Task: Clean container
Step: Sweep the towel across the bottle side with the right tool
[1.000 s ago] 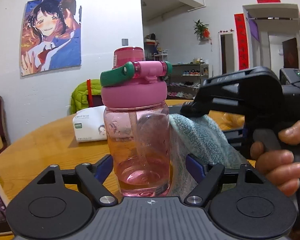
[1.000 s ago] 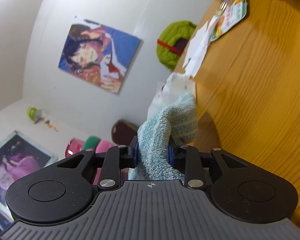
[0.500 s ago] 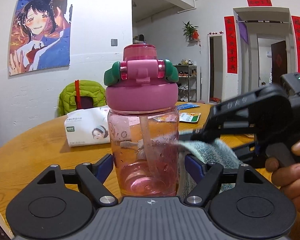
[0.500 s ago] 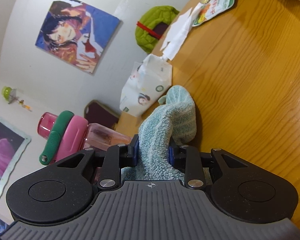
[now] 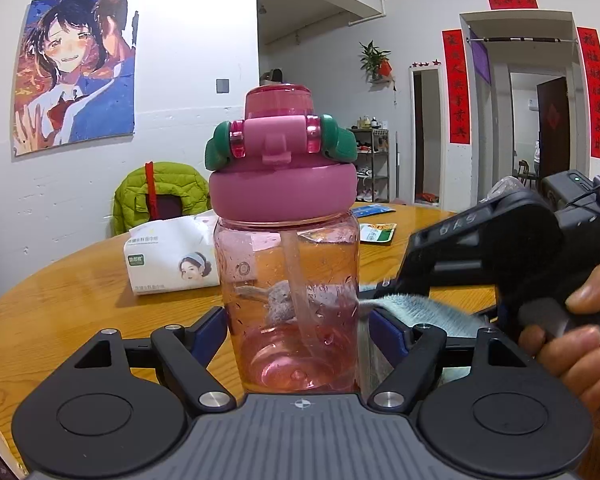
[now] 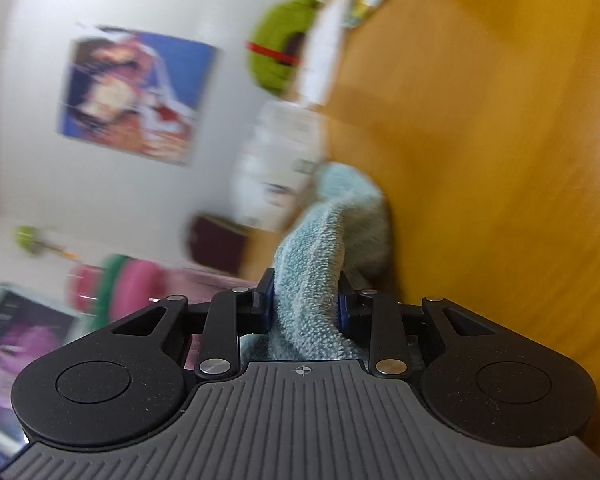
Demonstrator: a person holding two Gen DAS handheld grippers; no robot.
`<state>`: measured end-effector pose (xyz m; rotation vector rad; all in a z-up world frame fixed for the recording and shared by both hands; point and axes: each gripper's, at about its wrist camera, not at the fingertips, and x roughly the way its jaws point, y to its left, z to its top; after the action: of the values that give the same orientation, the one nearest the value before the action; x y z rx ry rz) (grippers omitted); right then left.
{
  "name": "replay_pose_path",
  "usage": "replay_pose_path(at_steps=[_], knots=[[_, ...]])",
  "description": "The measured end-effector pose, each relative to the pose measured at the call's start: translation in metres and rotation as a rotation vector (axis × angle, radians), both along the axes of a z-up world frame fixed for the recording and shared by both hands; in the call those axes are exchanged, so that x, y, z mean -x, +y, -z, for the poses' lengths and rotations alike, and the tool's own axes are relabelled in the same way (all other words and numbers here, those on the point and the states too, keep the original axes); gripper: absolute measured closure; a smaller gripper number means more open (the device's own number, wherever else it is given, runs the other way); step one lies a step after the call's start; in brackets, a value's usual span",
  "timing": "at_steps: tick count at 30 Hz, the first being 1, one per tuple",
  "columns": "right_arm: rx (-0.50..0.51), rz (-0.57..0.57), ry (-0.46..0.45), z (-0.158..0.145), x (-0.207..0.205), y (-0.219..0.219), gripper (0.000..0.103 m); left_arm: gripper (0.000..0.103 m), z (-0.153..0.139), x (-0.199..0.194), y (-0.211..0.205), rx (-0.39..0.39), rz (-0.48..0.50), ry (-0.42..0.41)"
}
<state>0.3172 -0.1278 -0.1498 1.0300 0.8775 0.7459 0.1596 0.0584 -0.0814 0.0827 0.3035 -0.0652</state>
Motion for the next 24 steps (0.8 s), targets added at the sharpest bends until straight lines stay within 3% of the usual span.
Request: replay_pose_path(at_steps=[2, 7, 9, 17, 21, 24], knots=[[0.047, 0.000, 0.001, -0.001, 0.000, 0.002, 0.072, 0.028, 0.000, 0.000, 0.000, 0.002, 0.000, 0.000], [-0.321, -0.004, -0.168, -0.017, 0.009, -0.022, 0.072, 0.028, 0.000, -0.001, 0.000, -0.003, -0.002, 0.000], [-0.352, -0.016, -0.182, -0.020, 0.011, -0.022, 0.072, 0.028, 0.000, 0.000, -0.001, -0.006, -0.003, 0.001], [0.009, -0.017, 0.032, 0.002, -0.002, 0.000, 0.071, 0.029, -0.003, -0.002, 0.000, -0.009, -0.004, 0.007], [0.108, -0.016, 0.014, 0.001, -0.001, 0.004, 0.069, 0.026, -0.003, 0.000, 0.002, 0.009, -0.015, 0.002], [0.144, 0.000, -0.051, -0.006, 0.003, 0.003, 0.069, 0.022, -0.006, 0.007, 0.000, 0.019, -0.069, -0.015]])
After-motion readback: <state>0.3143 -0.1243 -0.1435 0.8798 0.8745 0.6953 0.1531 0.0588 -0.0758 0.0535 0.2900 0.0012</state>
